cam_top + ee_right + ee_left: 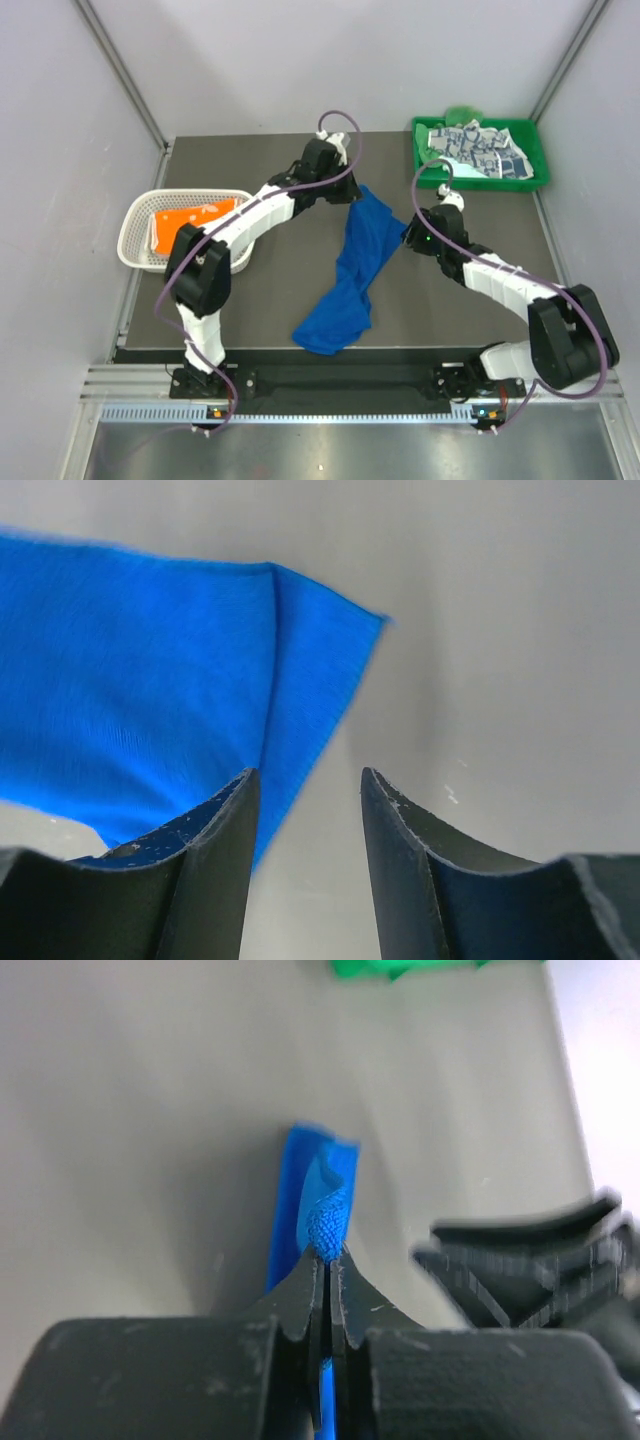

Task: Fold and stack the towels
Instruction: Flatten out the crumpled towel

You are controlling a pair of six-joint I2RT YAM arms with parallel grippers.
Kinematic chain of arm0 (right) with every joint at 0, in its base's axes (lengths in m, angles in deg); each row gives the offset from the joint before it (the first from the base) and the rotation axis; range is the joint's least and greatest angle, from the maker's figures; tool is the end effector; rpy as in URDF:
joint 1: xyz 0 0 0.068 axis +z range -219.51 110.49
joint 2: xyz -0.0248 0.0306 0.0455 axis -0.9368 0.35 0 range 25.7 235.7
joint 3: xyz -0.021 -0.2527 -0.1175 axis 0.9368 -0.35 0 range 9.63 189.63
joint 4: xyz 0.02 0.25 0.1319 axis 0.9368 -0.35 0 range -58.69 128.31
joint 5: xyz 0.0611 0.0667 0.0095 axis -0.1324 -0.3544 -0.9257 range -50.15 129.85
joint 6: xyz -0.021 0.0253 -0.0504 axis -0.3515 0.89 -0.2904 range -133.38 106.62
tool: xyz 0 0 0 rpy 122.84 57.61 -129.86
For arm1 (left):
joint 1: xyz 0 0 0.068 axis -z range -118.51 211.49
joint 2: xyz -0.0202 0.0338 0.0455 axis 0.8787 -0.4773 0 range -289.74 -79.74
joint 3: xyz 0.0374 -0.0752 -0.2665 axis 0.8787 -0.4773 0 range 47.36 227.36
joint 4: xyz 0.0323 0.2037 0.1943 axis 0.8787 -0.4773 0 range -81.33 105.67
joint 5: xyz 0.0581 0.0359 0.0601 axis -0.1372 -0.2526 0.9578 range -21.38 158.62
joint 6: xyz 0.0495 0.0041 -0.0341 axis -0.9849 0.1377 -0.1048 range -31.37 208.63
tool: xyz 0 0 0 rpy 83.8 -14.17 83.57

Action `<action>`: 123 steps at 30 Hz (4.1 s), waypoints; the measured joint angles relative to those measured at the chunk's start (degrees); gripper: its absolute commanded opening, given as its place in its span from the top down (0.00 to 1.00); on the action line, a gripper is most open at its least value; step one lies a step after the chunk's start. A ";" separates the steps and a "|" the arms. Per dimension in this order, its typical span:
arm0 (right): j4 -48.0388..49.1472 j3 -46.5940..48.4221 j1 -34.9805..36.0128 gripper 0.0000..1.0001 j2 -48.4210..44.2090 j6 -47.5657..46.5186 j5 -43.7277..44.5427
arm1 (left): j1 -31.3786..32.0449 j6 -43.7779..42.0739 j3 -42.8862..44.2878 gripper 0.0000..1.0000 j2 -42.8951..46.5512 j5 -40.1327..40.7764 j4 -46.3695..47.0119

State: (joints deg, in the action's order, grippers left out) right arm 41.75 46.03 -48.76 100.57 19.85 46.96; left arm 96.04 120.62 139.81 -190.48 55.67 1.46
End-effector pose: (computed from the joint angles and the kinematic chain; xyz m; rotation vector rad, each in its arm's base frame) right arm 0.2764 0.0989 0.1872 0.3104 2.1828 0.3984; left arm 0.3968 -0.2853 0.2764 0.1915 2.2579 -0.8954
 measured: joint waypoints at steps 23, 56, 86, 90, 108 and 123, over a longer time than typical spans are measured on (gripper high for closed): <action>3.76 16.31 0.02 0.52 23.56 -2.86 6.21 | -0.02 -0.46 -16.76 1.00 9.25 9.60 -6.86; 15.10 10.49 0.02 1.00 24.83 -3.32 -1.33 | -1.18 -0.63 -16.76 1.00 9.22 9.40 -6.84; -12.28 43.82 1.60 1.00 -26.16 -18.16 -7.30 | -1.07 -16.72 14.23 1.00 44.02 1.33 -18.01; -14.97 51.12 1.73 1.00 -26.99 -18.69 -10.40 | -0.98 -16.65 19.67 1.00 43.93 -2.01 -18.29; -21.42 66.05 1.99 1.00 -21.53 -19.10 -15.21 | -0.55 -15.72 29.97 1.00 40.54 -2.32 -19.37; -9.66 73.57 -4.92 1.00 20.46 -21.27 -10.51 | -22.77 -8.61 31.10 1.00 3.78 -7.89 -0.72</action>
State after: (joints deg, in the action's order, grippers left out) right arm 32.09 119.60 -53.68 121.03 -1.41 36.45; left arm 73.26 112.01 170.91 -186.70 47.78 0.74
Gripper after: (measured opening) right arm 0.009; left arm 0.026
